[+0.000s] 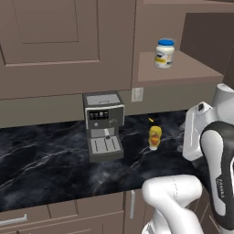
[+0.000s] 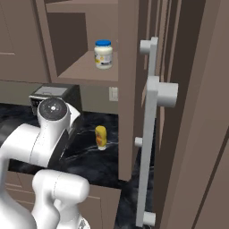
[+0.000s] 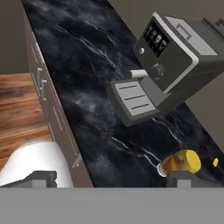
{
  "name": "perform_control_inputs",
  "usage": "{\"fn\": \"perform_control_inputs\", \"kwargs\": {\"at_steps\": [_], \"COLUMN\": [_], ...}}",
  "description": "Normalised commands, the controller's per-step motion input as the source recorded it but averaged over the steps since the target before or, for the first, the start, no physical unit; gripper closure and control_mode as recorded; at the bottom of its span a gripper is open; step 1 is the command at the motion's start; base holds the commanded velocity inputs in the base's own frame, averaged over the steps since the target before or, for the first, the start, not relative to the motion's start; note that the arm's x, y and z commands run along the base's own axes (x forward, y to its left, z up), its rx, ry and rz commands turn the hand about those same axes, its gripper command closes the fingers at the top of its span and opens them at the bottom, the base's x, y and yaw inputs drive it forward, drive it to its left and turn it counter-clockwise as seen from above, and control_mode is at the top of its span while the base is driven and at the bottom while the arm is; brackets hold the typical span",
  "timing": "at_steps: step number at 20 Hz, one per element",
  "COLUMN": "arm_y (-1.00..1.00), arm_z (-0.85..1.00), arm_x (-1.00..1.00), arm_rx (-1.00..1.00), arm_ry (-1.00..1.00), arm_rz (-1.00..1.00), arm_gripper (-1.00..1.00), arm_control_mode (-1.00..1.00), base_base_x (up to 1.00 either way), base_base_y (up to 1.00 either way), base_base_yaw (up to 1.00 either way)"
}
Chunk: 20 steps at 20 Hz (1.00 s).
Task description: Pick the mayonnaise and mustard from the counter and place them in the cabinet.
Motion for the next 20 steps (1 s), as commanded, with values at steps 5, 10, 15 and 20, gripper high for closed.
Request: {"fn": "perform_control_inputs", "kwargs": {"at_steps": [5, 10, 15, 20], "arm_y": [0.0, 0.0, 0.0, 0.0], "arm_z": [-0.36, -0.51, -0.47, -0.25], "arm_x": [0.0, 0.0, 0.0, 0.06], "arm_rx": [-0.06, -0.06, -0.06, -0.04], "arm_ry": [-0.05, -0.06, -0.08, -0.07], "arm_rz": [0.0, -0.03, -0.12, -0.2], "arm_gripper": [-1.0, -1.0, -1.0, -1.0], "arm_control_mode": [-1.0, -1.0, -1.0, -1.0], "base_base_x": [0.0, 0.0, 0.0, 0.0], "base_base_y": [0.0, 0.0, 0.0, 0.0], "base_base_yaw": [0.0, 0.0, 0.0, 0.0]}}
